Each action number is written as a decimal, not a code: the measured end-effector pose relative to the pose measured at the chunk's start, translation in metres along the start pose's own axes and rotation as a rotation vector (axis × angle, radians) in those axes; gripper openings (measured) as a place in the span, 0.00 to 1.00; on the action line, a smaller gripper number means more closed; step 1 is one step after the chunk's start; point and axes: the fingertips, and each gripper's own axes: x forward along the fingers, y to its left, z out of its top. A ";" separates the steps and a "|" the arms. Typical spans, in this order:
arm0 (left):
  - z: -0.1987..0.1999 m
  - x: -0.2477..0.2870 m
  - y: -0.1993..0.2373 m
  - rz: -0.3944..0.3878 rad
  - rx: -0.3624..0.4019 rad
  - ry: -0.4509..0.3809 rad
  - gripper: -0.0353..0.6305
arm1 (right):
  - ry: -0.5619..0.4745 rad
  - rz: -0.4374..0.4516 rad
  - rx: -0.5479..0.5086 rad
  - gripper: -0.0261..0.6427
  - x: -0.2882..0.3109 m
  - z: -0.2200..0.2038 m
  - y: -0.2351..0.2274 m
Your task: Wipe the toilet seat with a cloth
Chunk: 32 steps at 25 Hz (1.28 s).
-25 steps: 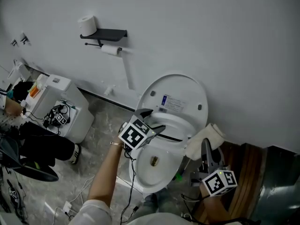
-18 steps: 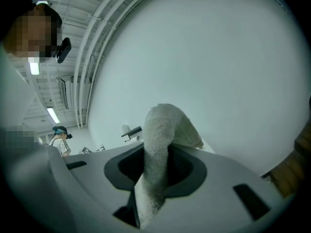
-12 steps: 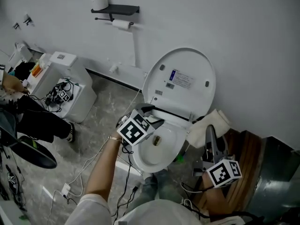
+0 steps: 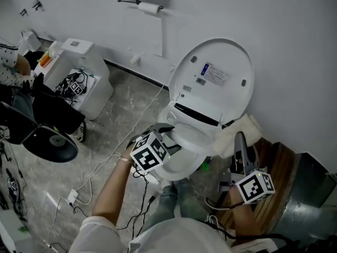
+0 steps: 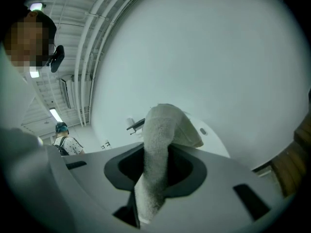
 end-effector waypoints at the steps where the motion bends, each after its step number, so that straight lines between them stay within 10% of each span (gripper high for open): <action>1: -0.006 -0.001 -0.005 -0.006 0.009 0.011 0.49 | 0.011 0.005 0.004 0.19 0.001 -0.005 0.001; 20: -0.166 0.014 -0.100 -0.241 0.194 0.366 0.50 | 0.194 0.002 0.044 0.19 0.011 -0.091 -0.008; 27: -0.207 0.032 -0.114 -0.342 -0.018 0.356 0.49 | 0.234 -0.029 0.069 0.19 0.016 -0.123 -0.027; 32: -0.240 0.051 -0.112 -0.327 -0.311 0.250 0.46 | 0.276 -0.054 0.080 0.19 0.018 -0.154 -0.044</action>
